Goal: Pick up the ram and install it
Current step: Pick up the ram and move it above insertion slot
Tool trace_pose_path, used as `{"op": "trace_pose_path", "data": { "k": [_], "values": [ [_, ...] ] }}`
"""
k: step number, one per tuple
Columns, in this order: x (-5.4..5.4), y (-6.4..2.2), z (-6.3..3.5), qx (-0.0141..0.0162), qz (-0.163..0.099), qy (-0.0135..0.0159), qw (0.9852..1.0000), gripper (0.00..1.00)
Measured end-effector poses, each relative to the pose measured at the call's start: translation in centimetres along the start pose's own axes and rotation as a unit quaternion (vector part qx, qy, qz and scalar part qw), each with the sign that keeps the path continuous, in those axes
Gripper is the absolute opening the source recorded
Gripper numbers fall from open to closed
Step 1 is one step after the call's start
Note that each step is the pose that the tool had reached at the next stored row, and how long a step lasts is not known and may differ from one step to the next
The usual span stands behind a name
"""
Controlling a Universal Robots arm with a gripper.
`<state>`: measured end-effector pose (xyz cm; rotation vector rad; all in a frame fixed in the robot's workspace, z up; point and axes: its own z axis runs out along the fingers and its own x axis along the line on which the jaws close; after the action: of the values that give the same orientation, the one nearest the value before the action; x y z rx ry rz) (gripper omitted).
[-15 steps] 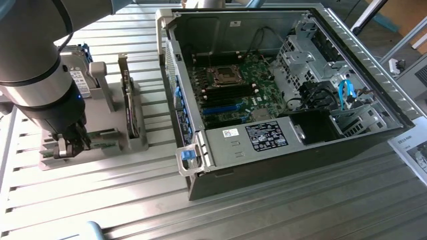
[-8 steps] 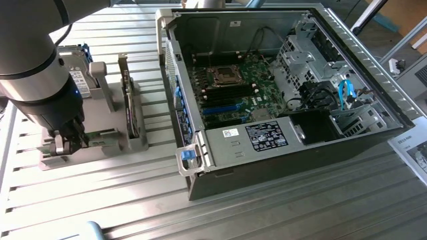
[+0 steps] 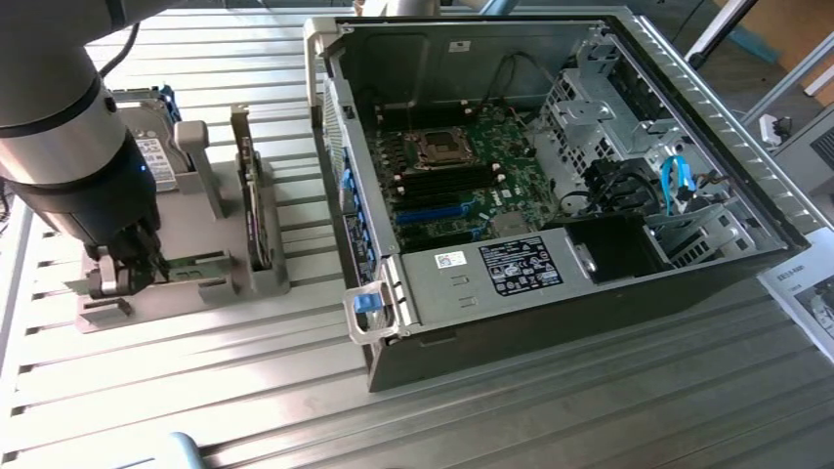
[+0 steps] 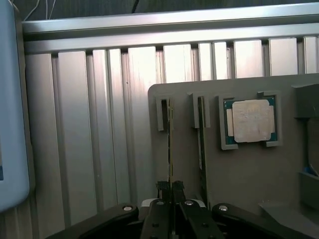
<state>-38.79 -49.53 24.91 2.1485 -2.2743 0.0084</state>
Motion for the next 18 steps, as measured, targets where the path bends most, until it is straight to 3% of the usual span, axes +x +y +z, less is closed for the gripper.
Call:
{"op": "trace_pose_path", "data": {
  "k": [18],
  "values": [
    [0.0, 0.02, -3.89, 0.0, 0.0, 0.0, 1.0, 0.14]
  ]
}}
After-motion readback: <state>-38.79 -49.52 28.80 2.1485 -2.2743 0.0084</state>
